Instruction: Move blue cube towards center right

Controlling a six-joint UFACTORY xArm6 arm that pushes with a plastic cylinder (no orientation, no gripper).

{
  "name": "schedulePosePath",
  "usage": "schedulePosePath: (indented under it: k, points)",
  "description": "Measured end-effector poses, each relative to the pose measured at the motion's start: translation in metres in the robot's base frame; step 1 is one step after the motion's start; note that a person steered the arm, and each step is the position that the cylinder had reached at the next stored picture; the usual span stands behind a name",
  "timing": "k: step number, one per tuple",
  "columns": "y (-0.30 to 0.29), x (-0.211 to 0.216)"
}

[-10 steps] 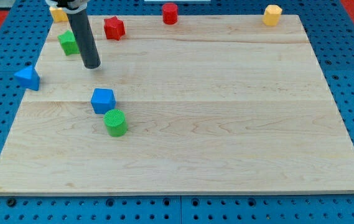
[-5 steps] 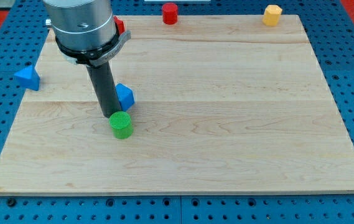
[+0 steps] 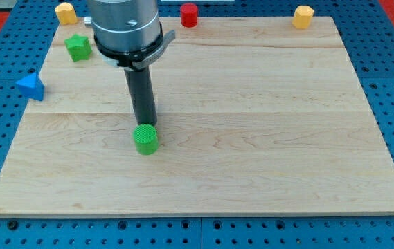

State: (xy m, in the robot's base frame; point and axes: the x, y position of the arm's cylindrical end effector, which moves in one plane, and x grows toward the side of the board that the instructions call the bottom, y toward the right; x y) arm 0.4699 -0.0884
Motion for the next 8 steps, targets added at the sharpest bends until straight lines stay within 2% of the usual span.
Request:
schedulePosePath:
  k: [1, 4, 5, 7, 8]
  points:
    - [-0.016, 0.009]
    - [-0.053, -0.016]
    - [-0.047, -0.025]
    - [0.025, -0.066]
    - [0.069, -0.071]
